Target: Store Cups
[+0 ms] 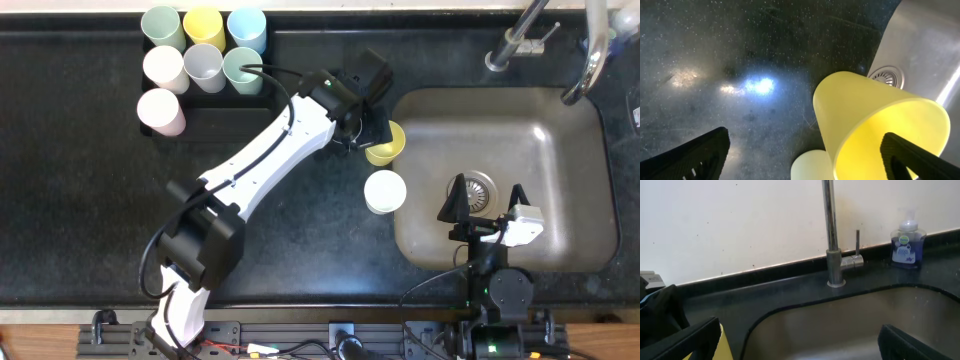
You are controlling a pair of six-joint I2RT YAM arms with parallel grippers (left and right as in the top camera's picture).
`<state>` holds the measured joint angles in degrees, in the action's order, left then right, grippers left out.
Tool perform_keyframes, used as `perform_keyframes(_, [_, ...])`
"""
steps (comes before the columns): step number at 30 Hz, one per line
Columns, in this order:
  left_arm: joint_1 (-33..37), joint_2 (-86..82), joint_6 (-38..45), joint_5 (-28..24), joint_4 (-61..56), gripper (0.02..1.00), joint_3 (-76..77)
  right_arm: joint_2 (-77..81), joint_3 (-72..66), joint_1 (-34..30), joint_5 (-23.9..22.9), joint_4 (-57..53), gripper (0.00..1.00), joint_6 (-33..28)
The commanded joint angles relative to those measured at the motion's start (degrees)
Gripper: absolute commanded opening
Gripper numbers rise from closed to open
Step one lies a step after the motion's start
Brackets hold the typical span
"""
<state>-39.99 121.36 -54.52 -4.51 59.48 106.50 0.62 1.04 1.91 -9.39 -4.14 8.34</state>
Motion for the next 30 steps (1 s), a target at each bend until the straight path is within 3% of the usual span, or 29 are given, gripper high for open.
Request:
perform_keyframes(1, [0.28,1.9,-0.85,-0.59,-0.26,0.814,0.42,-0.42,-0.66,-0.17,-0.09,0.28,0.998,0.26])
perform_keyframes(5, [0.28,1.9,-0.85,-0.42,-0.59,0.222,0.42,-0.42,-0.66,-0.17,-0.09,0.28,0.998,0.26])
perform_keyframes(6, [0.28,1.9,-0.85,-0.35,-0.76,0.097,0.42,-0.42,-0.66,-0.17,-0.09,0.28,0.996,0.26])
perform_keyframes(7, [0.28,1.9,-0.85,-0.35,-1.01,0.053,0.42,-0.42,-0.66,-0.17,-0.09,0.28,0.996,0.26])
perform_keyframes(14, [1.31,0.63,-0.87,2.56,-1.49,0.036,0.42,-0.42,-0.66,-0.17,-0.09,0.28,0.998,0.26])
perform_keyframes(19, [5.73,-5.75,-1.53,6.19,1.29,0.036,0.42,-0.42,-0.66,-0.17,-0.09,0.28,0.996,0.26])
perform_keyframes(30, [31.3,-15.47,-2.8,7.08,13.79,0.036,0.37,-0.42,-0.66,-0.17,-0.09,0.28,0.996,0.26])
